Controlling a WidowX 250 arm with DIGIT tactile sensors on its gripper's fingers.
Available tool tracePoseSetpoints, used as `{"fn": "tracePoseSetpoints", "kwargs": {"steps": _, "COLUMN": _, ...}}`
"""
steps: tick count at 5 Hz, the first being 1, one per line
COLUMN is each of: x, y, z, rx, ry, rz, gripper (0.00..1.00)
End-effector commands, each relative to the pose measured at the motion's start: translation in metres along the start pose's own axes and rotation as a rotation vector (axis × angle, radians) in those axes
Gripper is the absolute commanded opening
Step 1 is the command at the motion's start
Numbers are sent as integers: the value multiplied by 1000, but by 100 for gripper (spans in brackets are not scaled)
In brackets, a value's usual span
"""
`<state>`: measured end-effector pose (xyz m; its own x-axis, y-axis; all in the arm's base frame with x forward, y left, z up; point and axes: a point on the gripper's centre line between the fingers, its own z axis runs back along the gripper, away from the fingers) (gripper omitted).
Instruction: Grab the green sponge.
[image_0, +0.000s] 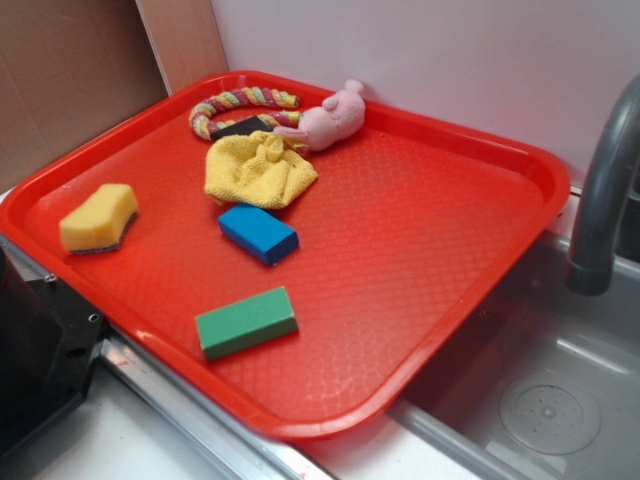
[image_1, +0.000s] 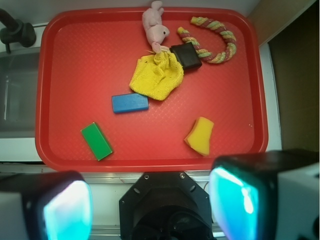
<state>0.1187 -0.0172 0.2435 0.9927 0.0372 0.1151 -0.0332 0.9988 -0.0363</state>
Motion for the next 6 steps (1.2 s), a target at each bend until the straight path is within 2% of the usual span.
{"fn": "tracePoseSetpoints", "kwargs": {"steps": 1, "x": 0, "y": 0, "z": 0, "rx": 0, "ry": 0, "rz": 0, "gripper": 100}}
{"fn": "tracePoseSetpoints", "kwargs": {"steps": 2, "x": 20, "y": 40, "z": -51, "rx": 77, "ry": 14, "rz": 211, "gripper": 100}}
{"fn": "tracePoseSetpoints", "kwargs": {"steps": 3, "x": 49, "y": 61, "z": -103, "rx": 139, "ry": 40, "rz": 242, "gripper": 100}}
{"fn": "tracePoseSetpoints", "kwargs": {"steps": 4, "x": 53, "y": 72, "z": -139, "rx": 168, "ry": 37, "rz": 299, "gripper": 100}}
{"fn": "tracePoseSetpoints", "kwargs": {"steps": 6, "x": 15, "y": 88, "z": -150, "rx": 127, "ry": 58, "rz": 300, "gripper": 100}}
